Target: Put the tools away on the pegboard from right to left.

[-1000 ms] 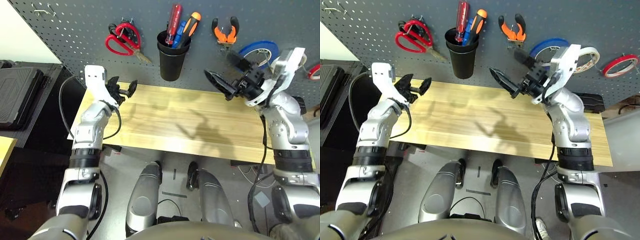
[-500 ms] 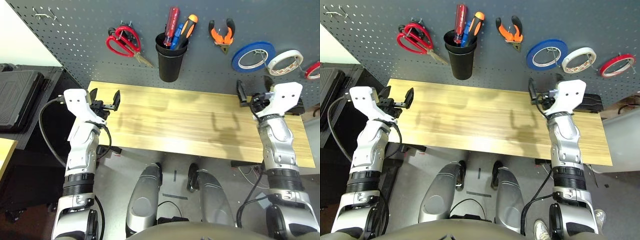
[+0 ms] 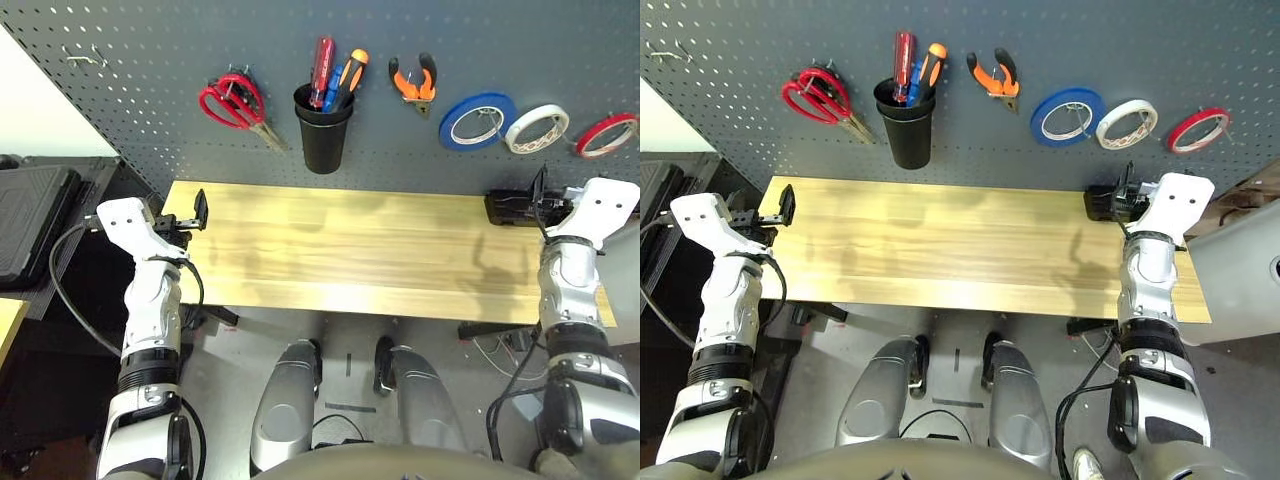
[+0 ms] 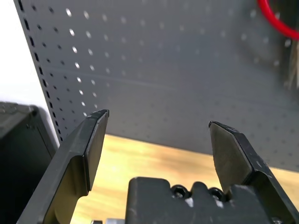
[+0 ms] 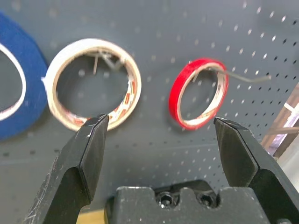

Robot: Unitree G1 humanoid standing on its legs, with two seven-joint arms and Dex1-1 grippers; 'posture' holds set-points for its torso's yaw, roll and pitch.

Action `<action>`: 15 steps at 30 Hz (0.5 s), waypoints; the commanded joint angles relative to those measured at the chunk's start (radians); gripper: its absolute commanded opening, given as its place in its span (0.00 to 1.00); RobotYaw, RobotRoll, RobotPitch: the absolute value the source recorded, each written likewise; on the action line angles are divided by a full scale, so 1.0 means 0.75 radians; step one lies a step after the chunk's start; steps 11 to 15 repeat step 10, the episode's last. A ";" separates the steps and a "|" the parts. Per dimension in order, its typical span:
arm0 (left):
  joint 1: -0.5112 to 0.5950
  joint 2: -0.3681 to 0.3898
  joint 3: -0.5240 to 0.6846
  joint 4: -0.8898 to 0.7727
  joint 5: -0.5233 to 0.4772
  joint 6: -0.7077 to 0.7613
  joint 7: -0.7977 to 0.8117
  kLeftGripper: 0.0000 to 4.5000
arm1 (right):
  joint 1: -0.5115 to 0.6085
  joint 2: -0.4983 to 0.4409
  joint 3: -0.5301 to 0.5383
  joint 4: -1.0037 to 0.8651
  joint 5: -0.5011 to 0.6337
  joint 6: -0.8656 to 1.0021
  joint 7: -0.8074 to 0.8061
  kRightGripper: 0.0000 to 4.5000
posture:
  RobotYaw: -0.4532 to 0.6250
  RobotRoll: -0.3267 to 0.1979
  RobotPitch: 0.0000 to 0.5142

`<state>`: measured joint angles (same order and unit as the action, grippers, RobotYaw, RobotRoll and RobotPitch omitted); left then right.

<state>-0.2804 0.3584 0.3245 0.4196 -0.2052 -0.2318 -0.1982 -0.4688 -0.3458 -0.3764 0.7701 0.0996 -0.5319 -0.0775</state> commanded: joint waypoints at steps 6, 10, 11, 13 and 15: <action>-0.007 0.015 0.002 0.086 0.011 -0.045 -0.009 0.99 | -0.007 -0.026 -0.015 0.127 0.000 -0.081 -0.049 1.00 | 0.62 0.62 0.23; -0.015 0.018 -0.002 0.099 0.010 -0.048 -0.016 0.99 | -0.003 -0.028 -0.004 0.138 -0.007 -0.093 -0.060 1.00 | 0.62 0.62 0.24; -0.015 0.018 -0.002 0.099 0.010 -0.048 -0.016 0.99 | -0.003 -0.028 -0.004 0.138 -0.007 -0.093 -0.060 1.00 | 0.62 0.62 0.24; -0.015 0.018 -0.002 0.099 0.010 -0.048 -0.016 0.99 | -0.003 -0.028 -0.004 0.138 -0.007 -0.093 -0.060 1.00 | 0.62 0.62 0.24; -0.015 0.018 -0.002 0.099 0.010 -0.048 -0.016 0.99 | -0.003 -0.028 -0.004 0.138 -0.007 -0.093 -0.060 1.00 | 0.62 0.62 0.24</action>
